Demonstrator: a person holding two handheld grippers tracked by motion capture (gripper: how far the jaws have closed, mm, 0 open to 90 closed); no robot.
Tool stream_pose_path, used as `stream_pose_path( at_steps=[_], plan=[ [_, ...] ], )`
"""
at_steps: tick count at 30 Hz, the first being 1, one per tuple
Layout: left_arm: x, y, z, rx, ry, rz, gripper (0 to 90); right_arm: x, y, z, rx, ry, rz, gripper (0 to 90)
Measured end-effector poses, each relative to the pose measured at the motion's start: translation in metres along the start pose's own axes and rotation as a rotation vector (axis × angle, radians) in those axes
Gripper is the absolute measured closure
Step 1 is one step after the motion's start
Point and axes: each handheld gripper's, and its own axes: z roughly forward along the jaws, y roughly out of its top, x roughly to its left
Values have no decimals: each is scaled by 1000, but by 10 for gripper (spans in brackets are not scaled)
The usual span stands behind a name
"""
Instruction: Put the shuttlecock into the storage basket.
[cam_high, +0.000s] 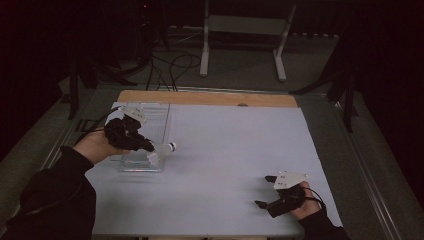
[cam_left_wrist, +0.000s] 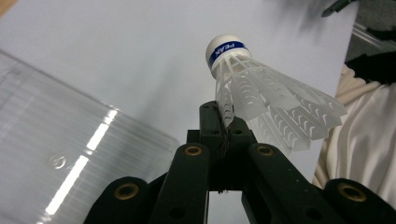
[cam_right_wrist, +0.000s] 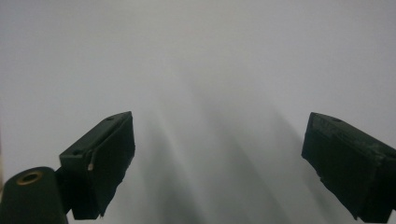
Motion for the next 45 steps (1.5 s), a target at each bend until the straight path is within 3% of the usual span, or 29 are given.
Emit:
stream_pose_path(
  at_steps=[5,12,16,18,37,45],
  plan=[
    [6,1,-8,-8,27,-21,900,-2,-3,2,10,6,15,96],
    [11,7,-21,-29,47,-17,900,-1,-2,3,10,11,15,96],
    [15,8,-27,-42,83,-39,900,-1,-1,2,8,8,10,95],
    [17,8,-28,-44,108,-38,900,0,-1,2,7,10,9,95],
    [31,-4,-35,-133,205,-110,900,2,1,4,9,24,-2,95],
    [37,-10,-35,-168,229,-83,900,2,0,6,15,32,-6,95]
  ],
)
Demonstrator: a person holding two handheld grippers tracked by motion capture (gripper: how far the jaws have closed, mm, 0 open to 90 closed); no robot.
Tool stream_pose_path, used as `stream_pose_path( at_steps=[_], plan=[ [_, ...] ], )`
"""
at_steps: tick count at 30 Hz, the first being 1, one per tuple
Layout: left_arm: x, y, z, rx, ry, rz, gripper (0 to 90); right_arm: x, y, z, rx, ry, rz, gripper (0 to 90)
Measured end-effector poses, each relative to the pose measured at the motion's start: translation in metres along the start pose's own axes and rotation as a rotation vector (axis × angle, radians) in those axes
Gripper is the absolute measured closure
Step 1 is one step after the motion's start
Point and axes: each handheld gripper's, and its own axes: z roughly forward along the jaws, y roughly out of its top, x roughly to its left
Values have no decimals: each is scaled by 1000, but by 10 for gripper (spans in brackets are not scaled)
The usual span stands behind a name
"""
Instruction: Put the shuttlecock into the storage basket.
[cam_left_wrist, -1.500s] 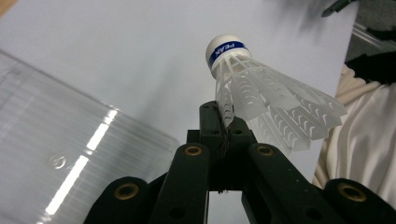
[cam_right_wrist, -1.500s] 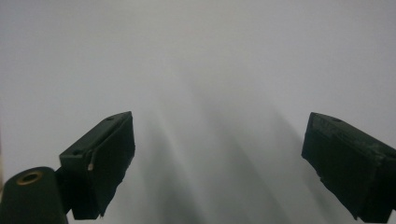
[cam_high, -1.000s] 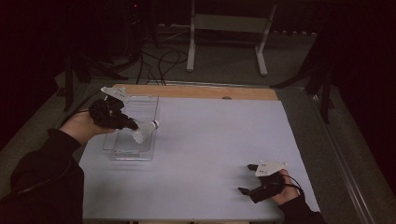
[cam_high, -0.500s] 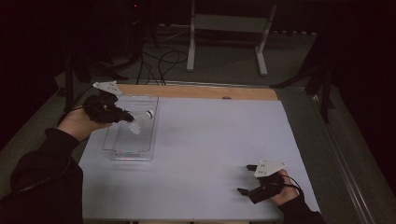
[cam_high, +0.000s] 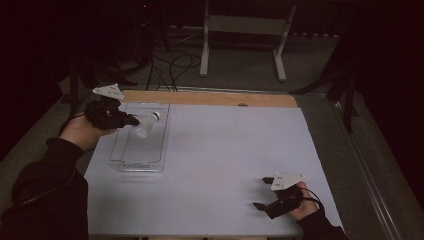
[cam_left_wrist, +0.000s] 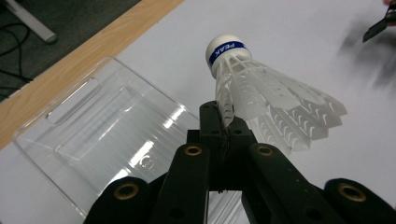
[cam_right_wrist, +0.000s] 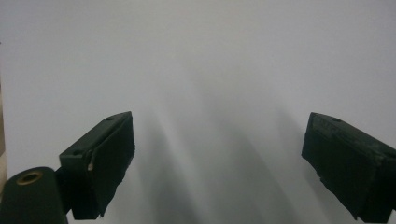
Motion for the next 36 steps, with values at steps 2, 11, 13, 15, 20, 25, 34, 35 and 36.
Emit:
stream_pose_path(
  at_steps=[2,11,13,15,20,25,34,35,36],
  plan=[
    [1,-1,0,-15,8,-10,900,0,0,0,1,-1,-2,95],
    [9,-9,8,-50,57,-49,900,1,0,0,2,6,0,95],
    [11,-12,9,-71,67,-50,900,1,0,0,4,6,-1,95],
    [12,-14,10,-84,74,-47,900,1,0,0,4,8,-1,95],
    [15,-19,19,-93,78,-50,900,1,1,0,5,9,-4,95],
    [18,-24,29,-88,93,-74,900,2,1,0,3,10,-6,95],
    [20,-34,49,-79,98,-103,900,2,1,1,4,13,-8,96],
    [20,-35,51,-71,108,-107,900,2,1,1,4,13,-9,95],
    [20,-36,54,-71,106,-111,900,2,1,1,4,12,-10,95]
  ],
)
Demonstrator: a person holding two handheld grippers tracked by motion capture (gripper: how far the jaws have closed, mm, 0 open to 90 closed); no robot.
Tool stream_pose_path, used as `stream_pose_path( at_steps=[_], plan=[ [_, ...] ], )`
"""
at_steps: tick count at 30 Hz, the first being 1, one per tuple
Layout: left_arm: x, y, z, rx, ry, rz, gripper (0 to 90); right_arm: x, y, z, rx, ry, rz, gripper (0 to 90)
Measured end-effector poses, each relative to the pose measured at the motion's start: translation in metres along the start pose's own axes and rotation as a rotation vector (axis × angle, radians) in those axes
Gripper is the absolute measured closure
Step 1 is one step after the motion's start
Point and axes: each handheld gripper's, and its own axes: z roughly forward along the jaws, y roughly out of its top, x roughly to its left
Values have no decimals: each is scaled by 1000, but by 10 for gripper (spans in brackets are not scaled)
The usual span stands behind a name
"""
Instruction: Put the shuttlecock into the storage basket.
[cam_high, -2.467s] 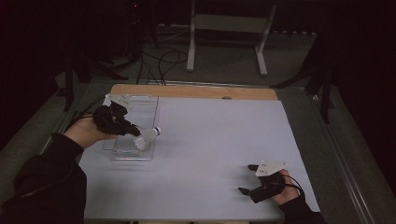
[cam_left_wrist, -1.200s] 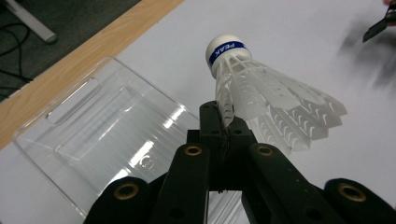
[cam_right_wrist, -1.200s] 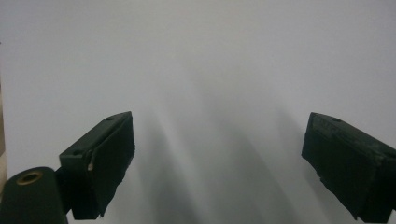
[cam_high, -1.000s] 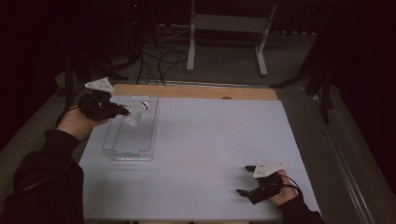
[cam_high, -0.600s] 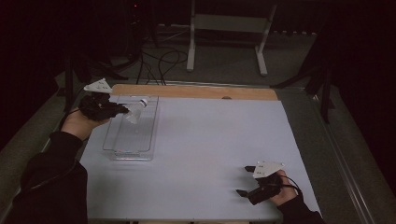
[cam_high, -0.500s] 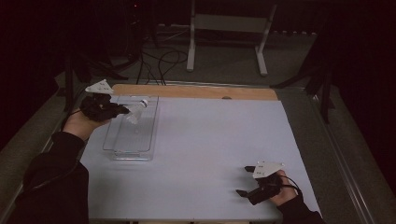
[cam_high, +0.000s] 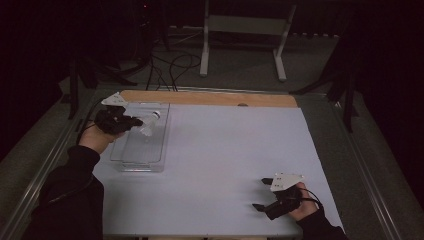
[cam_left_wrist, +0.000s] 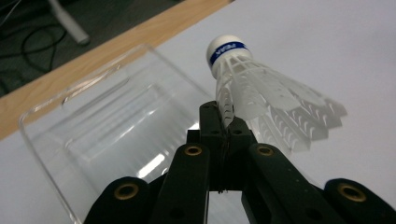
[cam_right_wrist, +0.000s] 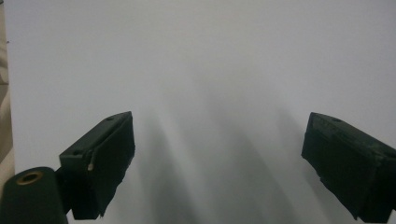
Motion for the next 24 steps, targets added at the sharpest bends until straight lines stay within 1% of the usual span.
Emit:
stream_pose_path(
  at_steps=[3,5,6,8,10,11,14,15,17,19,21,24],
  plan=[
    [-1,-3,7,6,4,-15,900,0,0,0,-2,-2,0,95],
    [-1,-3,7,6,4,-15,900,0,0,0,-3,-1,1,95],
    [-1,-6,12,13,17,-27,900,0,0,0,-1,-1,0,95],
    [-3,-9,19,14,19,-38,900,0,0,0,-2,1,-1,95],
    [-4,-10,21,21,23,-37,900,0,0,0,1,2,-2,95],
    [-4,-11,24,21,20,-45,900,0,0,0,2,2,-3,95],
    [-5,-13,29,22,28,-47,900,1,0,0,0,3,1,95],
    [-5,-13,30,30,32,-46,900,0,0,0,0,3,1,96],
    [-6,-14,33,25,34,-54,900,0,0,0,2,6,1,95],
    [-5,-15,34,33,54,-59,900,0,0,0,2,8,1,95],
    [-3,-16,35,37,51,-73,900,0,0,1,3,11,1,95],
    [-3,-18,38,45,54,-79,900,0,-1,1,4,14,3,96]
  ],
)
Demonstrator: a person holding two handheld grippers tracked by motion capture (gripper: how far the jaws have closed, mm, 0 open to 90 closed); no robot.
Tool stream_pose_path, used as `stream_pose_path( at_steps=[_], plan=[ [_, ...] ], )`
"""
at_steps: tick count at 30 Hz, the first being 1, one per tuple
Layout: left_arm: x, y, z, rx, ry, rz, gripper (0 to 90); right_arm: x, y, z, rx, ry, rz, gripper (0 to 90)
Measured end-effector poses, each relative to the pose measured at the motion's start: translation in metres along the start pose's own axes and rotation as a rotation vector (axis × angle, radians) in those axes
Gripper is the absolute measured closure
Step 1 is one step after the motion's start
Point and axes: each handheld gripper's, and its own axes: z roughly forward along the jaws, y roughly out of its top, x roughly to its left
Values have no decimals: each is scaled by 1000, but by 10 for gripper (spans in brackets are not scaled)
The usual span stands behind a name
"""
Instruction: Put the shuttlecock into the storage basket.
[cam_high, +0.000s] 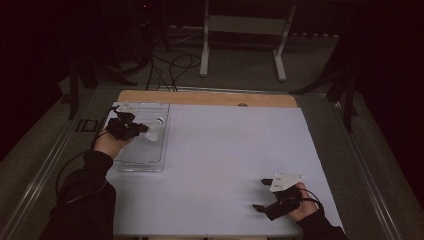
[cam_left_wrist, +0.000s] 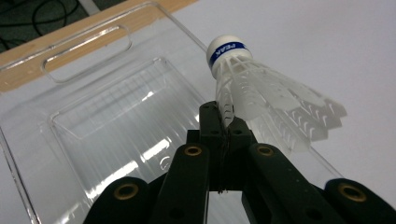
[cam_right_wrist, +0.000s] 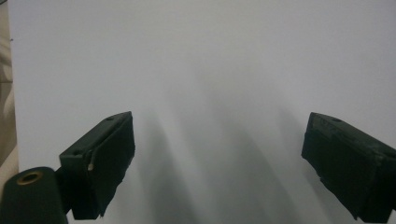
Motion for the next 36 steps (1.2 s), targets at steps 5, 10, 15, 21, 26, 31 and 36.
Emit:
stream_pose_path(
  at_steps=[5,10,15,21,26,31,36],
  plan=[
    [-1,-2,5,4,2,1,900,0,0,0,-2,3,0,96],
    [-2,-3,11,28,10,13,900,0,0,0,-2,3,0,96],
    [-4,-3,15,42,10,20,900,0,0,-1,-4,5,1,96],
    [-4,-2,15,54,33,17,899,0,0,0,5,12,3,96],
    [-3,-3,18,57,37,9,899,0,0,0,3,16,8,96],
    [-3,-6,21,81,33,17,899,0,-1,0,6,16,6,96],
    [-4,-5,25,137,24,-9,708,0,-1,0,3,15,6,96]
  ],
)
